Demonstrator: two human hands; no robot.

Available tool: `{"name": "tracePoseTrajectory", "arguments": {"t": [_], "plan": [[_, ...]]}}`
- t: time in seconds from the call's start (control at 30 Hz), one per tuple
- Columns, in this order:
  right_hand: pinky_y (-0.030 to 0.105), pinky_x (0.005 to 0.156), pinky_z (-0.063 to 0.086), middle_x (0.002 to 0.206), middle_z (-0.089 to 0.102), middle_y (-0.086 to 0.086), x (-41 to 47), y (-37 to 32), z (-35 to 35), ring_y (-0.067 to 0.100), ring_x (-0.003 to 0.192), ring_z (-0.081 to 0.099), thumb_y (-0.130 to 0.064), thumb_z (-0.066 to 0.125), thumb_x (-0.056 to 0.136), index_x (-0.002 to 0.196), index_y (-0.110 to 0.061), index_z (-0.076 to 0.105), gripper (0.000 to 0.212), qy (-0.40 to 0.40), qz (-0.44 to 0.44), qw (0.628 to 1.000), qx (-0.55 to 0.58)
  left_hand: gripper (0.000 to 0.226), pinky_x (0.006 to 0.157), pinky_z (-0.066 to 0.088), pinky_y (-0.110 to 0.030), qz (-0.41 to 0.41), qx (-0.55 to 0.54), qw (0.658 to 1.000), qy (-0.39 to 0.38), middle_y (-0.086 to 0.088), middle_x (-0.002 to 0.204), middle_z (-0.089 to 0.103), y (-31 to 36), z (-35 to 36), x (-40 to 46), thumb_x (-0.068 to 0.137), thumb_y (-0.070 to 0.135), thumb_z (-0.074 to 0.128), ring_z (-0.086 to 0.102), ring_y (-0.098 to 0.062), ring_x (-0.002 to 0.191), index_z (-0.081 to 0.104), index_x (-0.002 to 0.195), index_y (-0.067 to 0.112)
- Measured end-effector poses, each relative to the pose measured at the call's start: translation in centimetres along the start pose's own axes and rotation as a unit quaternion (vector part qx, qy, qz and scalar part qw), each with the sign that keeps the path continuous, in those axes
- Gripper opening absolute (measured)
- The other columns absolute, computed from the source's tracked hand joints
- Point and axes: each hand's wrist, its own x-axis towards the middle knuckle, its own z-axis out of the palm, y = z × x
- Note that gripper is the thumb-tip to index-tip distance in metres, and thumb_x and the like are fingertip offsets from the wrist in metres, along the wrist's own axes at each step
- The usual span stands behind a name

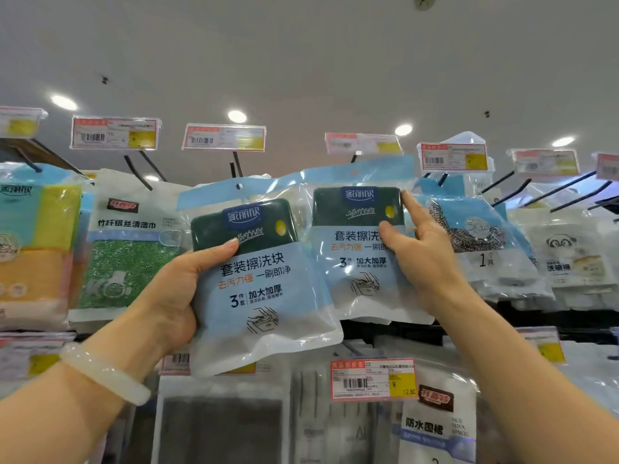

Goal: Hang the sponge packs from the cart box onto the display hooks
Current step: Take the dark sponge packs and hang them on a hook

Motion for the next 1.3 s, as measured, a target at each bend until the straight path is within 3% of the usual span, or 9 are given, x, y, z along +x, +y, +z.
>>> {"name": "tracePoseTrajectory", "arguments": {"t": [0.2, 0.47, 0.6, 0.7, 0.77, 0.93, 1.1, 1.2, 1.3], "plan": [[0.047, 0.085, 0.055, 0.126, 0.056, 0.005, 1.6, -0.3, 0.3, 0.022, 0.096, 0.066, -0.022, 0.055, 0.089, 0.143, -0.037, 0.027, 0.063, 0.001, 0.042, 0.999, 0.003, 0.027, 0.049, 0.057, -0.037, 0.002, 0.005, 1.000, 0.025, -0.015, 0.085, 0.075, 0.2, -0.3, 0.2, 0.062, 0.023, 0.066, 0.072, -0.028, 0.065, 0.071, 0.085, 0.012], [0.048, 0.096, 0.048, 0.115, 0.062, 0.010, 2.4, -0.1, 0.7, 0.031, 0.104, 0.061, -0.022, 0.052, 0.090, 0.131, -0.028, 0.043, 0.043, -0.035, 0.070, 0.987, -0.139, 0.025, 0.046, 0.056, -0.037, -0.009, 0.009, 1.000, 0.028, -0.015, 0.080, 0.075, -0.1, 0.2, 0.5, 0.060, 0.023, 0.068, 0.071, -0.027, 0.061, 0.070, 0.083, 0.012], [0.041, 0.100, 0.043, 0.131, 0.038, 0.021, 2.2, 0.0, 1.8, 0.036, 0.109, 0.052, -0.016, 0.055, 0.087, 0.136, -0.012, 0.033, 0.054, -0.080, 0.049, 0.918, -0.384, 0.033, 0.048, 0.056, -0.037, -0.015, 0.015, 0.999, 0.029, -0.015, 0.083, 0.075, -0.5, 0.1, 0.6, 0.059, 0.024, 0.069, 0.071, -0.028, 0.062, 0.069, 0.090, 0.011], [0.040, 0.103, 0.036, 0.144, 0.026, 0.017, 1.0, 0.7, 3.1, 0.037, 0.125, 0.038, -0.008, 0.057, 0.086, 0.134, -0.005, 0.039, 0.051, -0.022, -0.115, 0.875, -0.470, 0.036, 0.050, 0.056, -0.038, -0.021, 0.017, 0.999, 0.033, -0.016, 0.086, 0.075, -0.7, -0.2, 0.6, 0.059, 0.024, 0.069, 0.071, -0.029, 0.064, 0.069, 0.093, 0.011], [0.038, 0.095, 0.041, 0.137, 0.042, 0.014, 1.0, 1.2, 3.6, 0.034, 0.119, 0.046, -0.015, 0.049, 0.093, 0.128, -0.006, 0.049, 0.036, -0.043, -0.183, 0.878, -0.441, 0.035, 0.050, 0.057, -0.038, -0.025, 0.018, 0.999, 0.034, -0.016, 0.087, 0.075, -0.7, -0.2, 0.7, 0.060, 0.024, 0.069, 0.071, -0.029, 0.065, 0.069, 0.093, 0.011], [0.040, 0.095, 0.039, 0.117, 0.059, 0.012, 2.1, 1.9, 3.8, 0.031, 0.112, 0.051, -0.050, 0.023, 0.097, 0.109, -0.010, 0.053, 0.052, -0.180, 0.020, 0.897, -0.403, 0.027, 0.048, 0.056, -0.037, -0.039, 0.020, 0.999, 0.027, -0.016, 0.082, 0.075, -0.8, 0.1, 0.9, 0.060, 0.023, 0.069, 0.071, -0.029, 0.061, 0.072, 0.083, 0.010], [0.034, 0.076, 0.049, 0.102, 0.064, 0.004, 1.2, 0.3, 2.6, 0.015, 0.084, 0.064, -0.066, 0.031, 0.085, 0.132, -0.022, 0.039, 0.065, -0.159, 0.080, 0.984, 0.008, 0.047, 0.049, 0.055, -0.036, -0.038, 0.025, 0.999, 0.016, -0.016, 0.088, 0.075, -1.0, 2.0, 1.5, 0.057, 0.023, 0.072, 0.072, -0.028, 0.066, 0.067, 0.101, 0.008], [0.031, 0.064, 0.057, 0.098, 0.062, -0.001, 0.5, 0.2, 1.3, 0.014, 0.086, 0.065, -0.040, 0.062, 0.083, 0.139, -0.038, 0.023, 0.069, -0.146, -0.007, 0.989, -0.010, 0.063, 0.054, 0.057, -0.037, -0.026, 0.037, 0.999, 0.016, -0.017, 0.095, 0.073, -1.3, 4.2, 2.2, 0.055, 0.023, 0.075, 0.072, -0.029, 0.073, 0.059, 0.114, 0.007], [0.019, 0.051, 0.054, 0.105, 0.052, -0.002, 0.7, -0.3, -0.4, 0.016, 0.083, 0.062, -0.015, 0.063, 0.085, 0.136, -0.043, 0.026, 0.069, -0.126, -0.053, 0.989, -0.064, 0.074, 0.069, 0.059, -0.044, 0.041, 0.103, 0.992, 0.056, -0.016, 0.100, 0.070, -2.2, 6.3, 3.0, 0.059, 0.021, 0.079, 0.071, -0.031, 0.079, 0.044, 0.123, 0.014]]}}
